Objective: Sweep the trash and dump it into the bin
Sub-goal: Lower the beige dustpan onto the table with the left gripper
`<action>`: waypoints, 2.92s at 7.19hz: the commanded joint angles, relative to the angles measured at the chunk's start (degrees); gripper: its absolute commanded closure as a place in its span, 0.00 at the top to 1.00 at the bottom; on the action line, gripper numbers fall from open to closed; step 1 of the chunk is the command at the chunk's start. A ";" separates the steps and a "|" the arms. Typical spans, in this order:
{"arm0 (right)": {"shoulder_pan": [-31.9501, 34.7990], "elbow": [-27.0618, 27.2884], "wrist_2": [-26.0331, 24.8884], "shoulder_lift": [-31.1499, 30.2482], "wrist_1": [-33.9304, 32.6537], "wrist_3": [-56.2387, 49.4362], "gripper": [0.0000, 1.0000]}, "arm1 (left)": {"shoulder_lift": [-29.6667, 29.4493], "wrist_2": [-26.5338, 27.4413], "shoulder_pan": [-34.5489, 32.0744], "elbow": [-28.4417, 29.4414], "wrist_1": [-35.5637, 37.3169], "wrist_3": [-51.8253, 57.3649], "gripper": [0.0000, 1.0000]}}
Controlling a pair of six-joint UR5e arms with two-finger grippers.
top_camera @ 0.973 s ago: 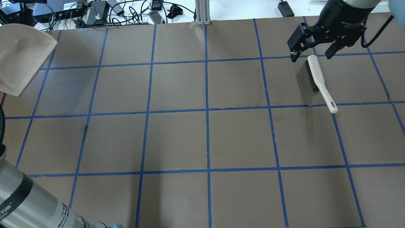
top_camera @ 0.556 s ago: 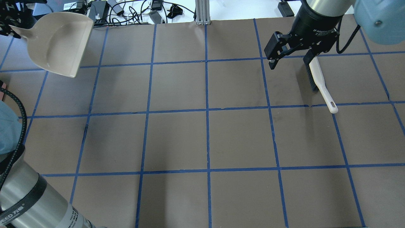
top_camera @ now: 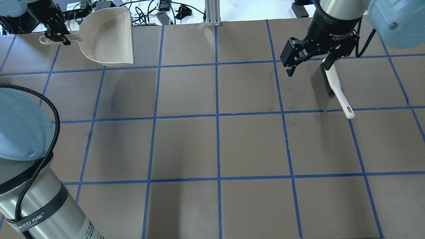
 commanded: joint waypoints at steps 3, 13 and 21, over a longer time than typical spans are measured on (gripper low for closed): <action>0.01 0.38 -1.44 1.40 -1.06 0.12 1.00 | -3.40 8.68 -5.84 -1.14 -4.67 8.18 0.00; -0.08 0.12 2.26 -0.97 4.21 -0.83 1.00 | -1.56 9.12 -9.89 -12.26 0.98 -1.82 0.00; 0.01 0.29 -1.35 -0.80 3.78 -6.99 1.00 | 0.12 10.53 -9.80 -14.76 1.92 -1.82 0.76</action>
